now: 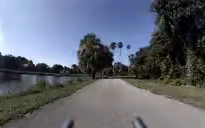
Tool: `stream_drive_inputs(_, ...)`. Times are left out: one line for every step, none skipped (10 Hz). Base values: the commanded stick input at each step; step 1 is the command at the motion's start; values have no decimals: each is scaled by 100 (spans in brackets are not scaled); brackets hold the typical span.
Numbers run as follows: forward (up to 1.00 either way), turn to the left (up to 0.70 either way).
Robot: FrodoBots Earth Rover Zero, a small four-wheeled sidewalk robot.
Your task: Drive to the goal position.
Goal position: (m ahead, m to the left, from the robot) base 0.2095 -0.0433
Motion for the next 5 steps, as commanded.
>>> stream_drive_inputs(0,0)
stream_drive_inputs(0,0)
stream_drive_inputs(0,0)
stream_drive_inputs(0,0)
stream_drive_inputs(0,0)
